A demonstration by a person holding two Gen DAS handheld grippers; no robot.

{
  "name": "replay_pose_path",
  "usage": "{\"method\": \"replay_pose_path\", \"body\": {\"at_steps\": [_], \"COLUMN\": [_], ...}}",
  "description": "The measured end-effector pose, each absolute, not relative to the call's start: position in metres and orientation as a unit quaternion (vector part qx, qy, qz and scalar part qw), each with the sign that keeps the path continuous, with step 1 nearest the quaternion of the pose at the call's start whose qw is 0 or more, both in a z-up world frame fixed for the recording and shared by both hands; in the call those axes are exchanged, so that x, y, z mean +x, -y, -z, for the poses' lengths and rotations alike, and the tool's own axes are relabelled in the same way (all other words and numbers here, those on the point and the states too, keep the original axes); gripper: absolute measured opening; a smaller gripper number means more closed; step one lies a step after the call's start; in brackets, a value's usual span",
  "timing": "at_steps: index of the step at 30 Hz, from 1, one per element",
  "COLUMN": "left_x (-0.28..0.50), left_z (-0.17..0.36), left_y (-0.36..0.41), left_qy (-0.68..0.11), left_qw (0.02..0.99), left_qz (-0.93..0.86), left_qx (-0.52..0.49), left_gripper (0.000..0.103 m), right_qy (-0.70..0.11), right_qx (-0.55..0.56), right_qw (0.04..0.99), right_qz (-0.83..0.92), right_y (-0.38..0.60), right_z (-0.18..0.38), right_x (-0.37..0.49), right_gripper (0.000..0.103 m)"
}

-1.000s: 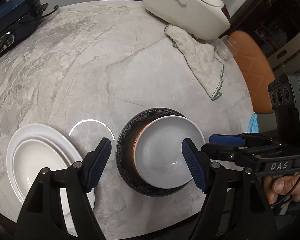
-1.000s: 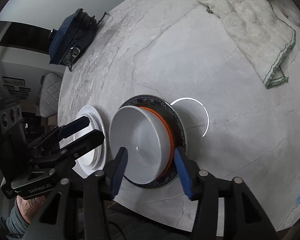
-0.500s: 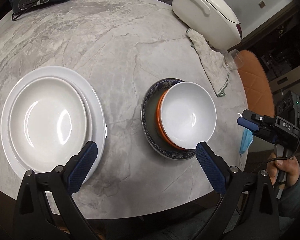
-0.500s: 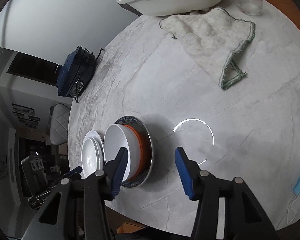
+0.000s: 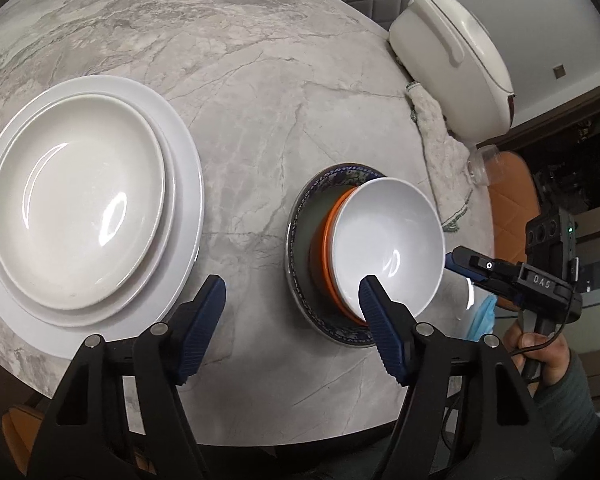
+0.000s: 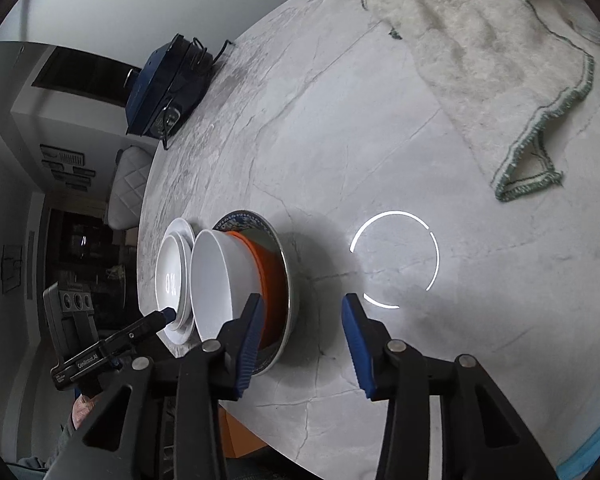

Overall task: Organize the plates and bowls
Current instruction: 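Grasp the white bowl rim again with both grippers and adjust it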

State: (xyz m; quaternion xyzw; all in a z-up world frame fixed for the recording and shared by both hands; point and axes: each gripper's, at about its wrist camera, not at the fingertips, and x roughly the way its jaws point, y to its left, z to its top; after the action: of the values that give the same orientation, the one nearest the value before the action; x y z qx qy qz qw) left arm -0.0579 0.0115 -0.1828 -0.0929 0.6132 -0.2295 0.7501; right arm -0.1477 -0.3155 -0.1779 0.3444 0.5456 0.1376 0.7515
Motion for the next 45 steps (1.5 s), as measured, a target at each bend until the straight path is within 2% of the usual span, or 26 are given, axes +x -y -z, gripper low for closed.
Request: {"method": "replay_pose_path", "body": {"at_steps": [6,8,10,18,24,28,32,37,45], "left_x": [-0.059,-0.056,-0.053,-0.048,-0.043,-0.041,-0.037,-0.041,-0.047], "left_z": [0.194,0.197,0.203,0.215,0.22,0.227,0.231,0.234,0.228], "left_y": [0.0,0.0,0.0,-0.005,0.004,0.005,0.006,-0.017,-0.037], "left_qy": [-0.621,-0.621,-0.626,-0.63,-0.634,-0.638,-0.64,-0.635,-0.621], "left_qw": [0.744,0.744,0.736,0.727,0.721,0.714,0.708,0.689,0.695], "left_qz": [0.221,0.22,0.221,0.221,0.232,0.235,0.239,0.244,0.234], "left_qx": [-0.107,-0.115,-0.13,-0.162,-0.156,-0.167,-0.178,-0.251,-0.276], "left_gripper": [0.067,0.058,0.045,0.044,0.031,0.031,0.028,0.028,0.028], "right_qy": [-0.57,-0.577,-0.584,-0.599,-0.62,-0.624,-0.625,-0.622,-0.628], "right_qx": [0.337,0.335,0.329,0.313,0.286,0.291,0.294,0.313,0.309], "right_qw": [0.728,0.722,0.717,0.701,0.689,0.682,0.676,0.669,0.664], "right_qz": [-0.176,-0.184,-0.193,-0.229,-0.242,-0.247,-0.258,-0.26,-0.262], "right_y": [0.315,0.314,0.313,0.304,0.289,0.288,0.287,0.29,0.287], "right_z": [0.198,0.202,0.204,0.201,0.209,0.215,0.219,0.225,0.227], "right_x": [-0.128,-0.12,-0.114,-0.097,-0.089,-0.085,-0.084,-0.084,-0.082], "right_gripper": [0.034,0.032,0.031,0.03,0.029,0.029,0.023,0.023,0.024]}}
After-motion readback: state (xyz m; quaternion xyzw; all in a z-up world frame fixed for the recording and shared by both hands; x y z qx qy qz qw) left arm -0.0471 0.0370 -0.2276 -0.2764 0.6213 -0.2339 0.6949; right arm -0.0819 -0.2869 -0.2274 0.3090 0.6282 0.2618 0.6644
